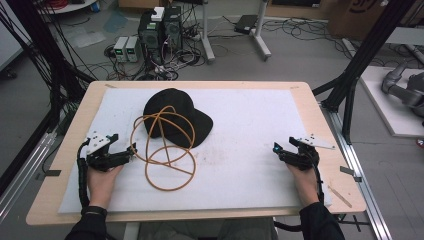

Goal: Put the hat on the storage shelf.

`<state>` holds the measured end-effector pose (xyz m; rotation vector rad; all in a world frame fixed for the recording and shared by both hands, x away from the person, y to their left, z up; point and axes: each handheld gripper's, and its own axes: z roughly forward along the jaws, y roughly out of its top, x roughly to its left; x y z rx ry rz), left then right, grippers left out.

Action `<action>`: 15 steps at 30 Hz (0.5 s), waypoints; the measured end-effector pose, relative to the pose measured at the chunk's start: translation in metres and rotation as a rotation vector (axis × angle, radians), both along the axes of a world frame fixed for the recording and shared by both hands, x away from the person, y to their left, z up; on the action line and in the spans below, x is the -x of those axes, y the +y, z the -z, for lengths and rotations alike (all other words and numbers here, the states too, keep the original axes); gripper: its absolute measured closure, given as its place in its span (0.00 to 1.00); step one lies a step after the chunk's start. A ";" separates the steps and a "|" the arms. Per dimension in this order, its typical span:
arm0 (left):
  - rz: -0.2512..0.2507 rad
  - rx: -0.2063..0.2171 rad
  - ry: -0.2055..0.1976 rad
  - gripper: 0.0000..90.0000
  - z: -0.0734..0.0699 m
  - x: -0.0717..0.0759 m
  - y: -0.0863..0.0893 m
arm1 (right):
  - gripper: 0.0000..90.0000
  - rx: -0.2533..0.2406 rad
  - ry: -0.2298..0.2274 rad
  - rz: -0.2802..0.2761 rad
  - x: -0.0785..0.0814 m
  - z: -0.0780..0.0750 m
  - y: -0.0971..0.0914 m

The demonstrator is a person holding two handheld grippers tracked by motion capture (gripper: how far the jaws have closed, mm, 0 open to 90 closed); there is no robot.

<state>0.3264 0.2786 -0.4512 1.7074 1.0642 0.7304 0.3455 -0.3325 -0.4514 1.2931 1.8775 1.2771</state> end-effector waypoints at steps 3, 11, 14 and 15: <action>-0.002 -0.020 -0.001 0.22 0.000 0.000 -0.002 | 0.31 0.001 0.011 0.000 -0.001 0.000 0.000; -0.018 -0.033 0.005 0.22 0.000 0.000 -0.004 | 0.31 0.016 0.036 -0.003 -0.003 0.000 0.002; -0.016 -0.026 0.004 0.23 0.000 0.000 -0.003 | 0.31 0.022 0.037 -0.005 -0.003 0.000 0.003; -0.016 -0.026 0.004 0.23 0.000 0.000 -0.003 | 0.31 0.029 0.033 -0.007 -0.004 0.000 0.003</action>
